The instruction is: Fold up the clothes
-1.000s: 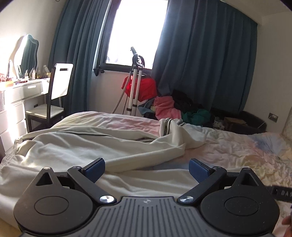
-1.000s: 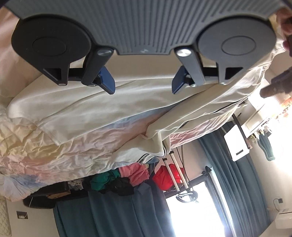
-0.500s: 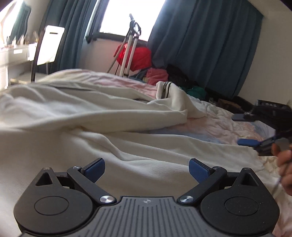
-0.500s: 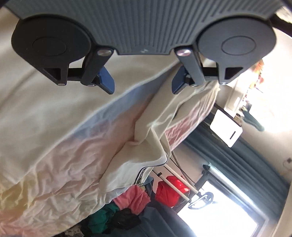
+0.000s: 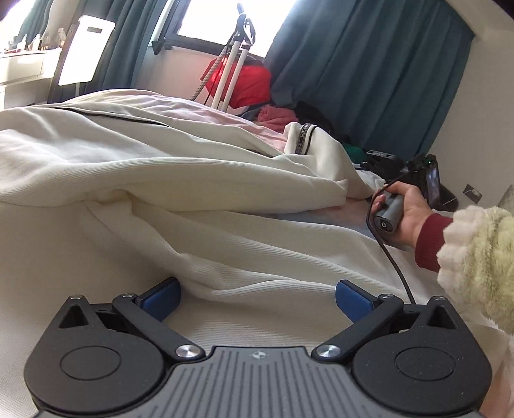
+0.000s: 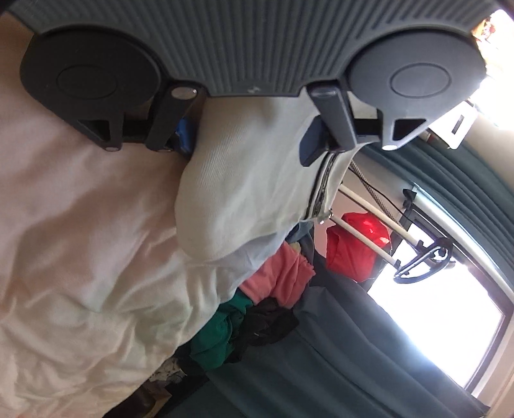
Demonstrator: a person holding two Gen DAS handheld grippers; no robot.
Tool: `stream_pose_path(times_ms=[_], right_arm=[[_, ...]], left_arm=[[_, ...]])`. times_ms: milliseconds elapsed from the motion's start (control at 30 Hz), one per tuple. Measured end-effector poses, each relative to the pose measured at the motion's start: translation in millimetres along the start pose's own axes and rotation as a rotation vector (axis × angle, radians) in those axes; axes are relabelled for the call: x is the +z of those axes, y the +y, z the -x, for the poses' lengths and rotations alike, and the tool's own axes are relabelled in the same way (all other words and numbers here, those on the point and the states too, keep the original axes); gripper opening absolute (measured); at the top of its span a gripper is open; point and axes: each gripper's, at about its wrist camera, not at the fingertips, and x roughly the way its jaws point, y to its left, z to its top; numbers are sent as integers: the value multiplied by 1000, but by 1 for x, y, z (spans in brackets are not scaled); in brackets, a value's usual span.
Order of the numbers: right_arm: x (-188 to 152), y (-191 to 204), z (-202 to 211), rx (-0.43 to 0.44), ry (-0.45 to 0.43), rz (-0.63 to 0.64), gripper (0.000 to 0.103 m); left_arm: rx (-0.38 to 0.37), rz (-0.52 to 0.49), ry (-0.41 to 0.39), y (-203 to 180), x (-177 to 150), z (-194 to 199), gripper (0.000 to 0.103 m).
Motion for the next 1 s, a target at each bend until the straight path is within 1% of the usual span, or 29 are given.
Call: stream_pose_path(times_ms=[33,67,100,133,267,400,500,633,733,833,1000], right_arm=[[6,0,7,-13,-11,10,34],[12,-1,13,-26,-22,19,16],[18,-1,20,-38,-34,29,16],[24,-2,27,-51,-45,38,9],[47,-4,54,-102,-90,76,8],[71,-6,80,-154,-135,114,8],[89,-7,101,-192,-168,143,8],[74,-54,124,-277,-139,82,8],[68,-75,134,-316,-120,50,8],[72,-71,149,-298,-133,65,7],[59,-100,159,-345,-103,78,7]], left_arm=[[-2,-2,0,0,0,0,103],[-4,-4,0,0,0,0,103],[-7,-6,0,-1,0,-1,103],[-9,-7,0,-1,0,-1,103],[-25,-12,2,-1,1,1,103],[-46,-4,12,-2,2,8,103],[-48,-1,21,-7,2,16,103],[-54,-15,15,-12,1,32,103],[-51,-37,-1,-15,3,40,103],[-45,-62,-19,-17,5,45,103],[-37,-71,-32,-22,9,48,103]])
